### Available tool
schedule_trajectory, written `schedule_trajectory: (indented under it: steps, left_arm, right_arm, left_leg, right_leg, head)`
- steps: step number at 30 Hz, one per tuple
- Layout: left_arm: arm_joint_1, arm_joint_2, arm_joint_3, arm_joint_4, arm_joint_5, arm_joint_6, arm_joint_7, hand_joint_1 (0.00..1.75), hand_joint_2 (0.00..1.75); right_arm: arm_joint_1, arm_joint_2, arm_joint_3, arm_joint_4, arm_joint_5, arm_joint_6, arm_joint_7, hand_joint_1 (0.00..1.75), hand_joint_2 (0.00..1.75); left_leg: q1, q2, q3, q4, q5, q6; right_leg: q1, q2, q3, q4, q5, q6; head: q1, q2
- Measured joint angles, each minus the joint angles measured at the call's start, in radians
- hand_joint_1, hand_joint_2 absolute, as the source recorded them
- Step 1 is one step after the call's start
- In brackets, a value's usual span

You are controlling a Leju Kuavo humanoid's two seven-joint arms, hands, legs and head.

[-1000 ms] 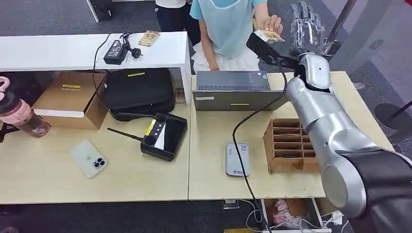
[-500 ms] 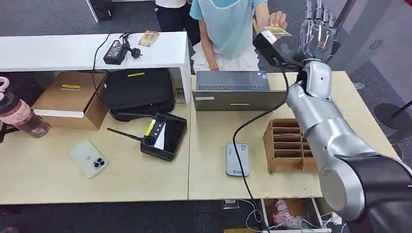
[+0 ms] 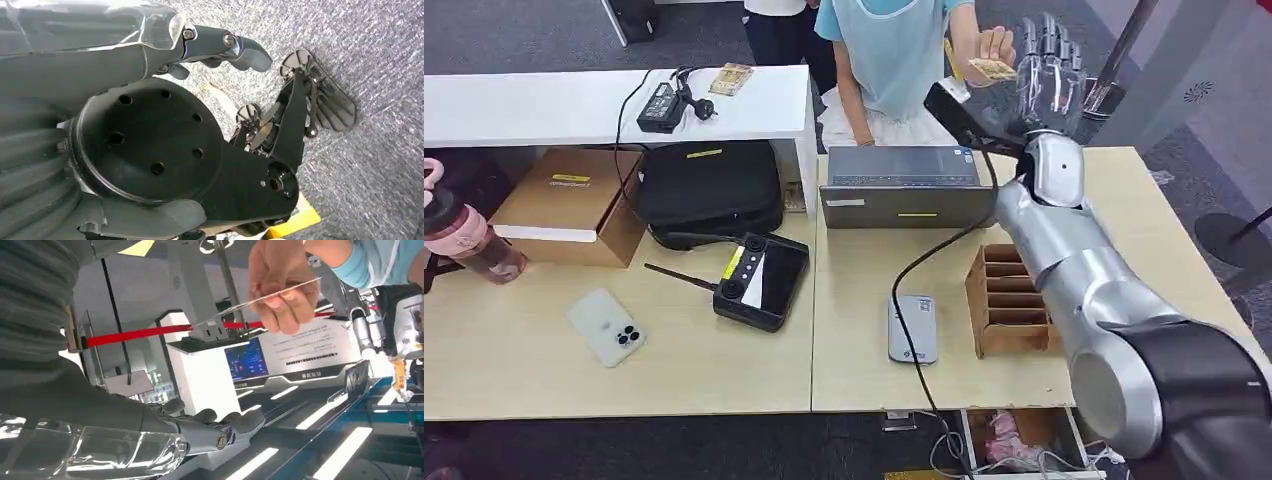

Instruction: Pass the card to the sensor for recognition and then transmit it.

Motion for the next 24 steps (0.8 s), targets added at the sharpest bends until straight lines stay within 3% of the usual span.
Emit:
schedule_trajectory:
  steps: [20,21,22,24]
  left_arm:
    - [0.0,0.0,0.0,0.0,0.01,0.002,0.006,0.0,1.75]
    - [0.0,0.0,-0.001,0.0,0.01,0.002,0.006,0.0,1.75]
    - [0.0,0.0,-0.001,0.0,0.01,0.002,0.006,0.0,1.75]
    - [0.0,0.0,-0.001,0.0,0.011,0.002,0.006,0.0,1.75]
  right_arm:
    - [0.0,0.002,0.0,0.005,0.037,0.018,0.037,0.0,1.75]
    - [0.0,0.002,0.0,0.006,0.037,0.019,0.039,0.73,1.75]
    - [0.001,0.002,0.0,0.007,0.037,0.021,0.04,1.75,1.75]
    - [0.001,0.002,0.0,0.009,0.036,0.024,0.04,1.75,1.75]
  left_leg:
    - [0.0,0.0,0.0,0.0,0.0,0.0]
    - [0.0,0.0,0.0,0.0,0.0,0.0]
    - [0.0,0.0,0.0,0.0,0.0,0.0]
    - [0.0,0.0,0.0,0.0,0.0,0.0]
  right_leg:
    - [0.0,0.0,0.0,0.0,0.0,0.0]
    - [0.0,0.0,0.0,0.0,0.0,0.0]
    - [0.0,0.0,0.0,0.0,0.0,0.0]
    - [0.0,0.0,0.0,0.0,0.0,0.0]
  head:
    - [0.0,0.0]
    - [0.0,0.0]
    - [0.0,0.0]
    - [0.0,0.0]
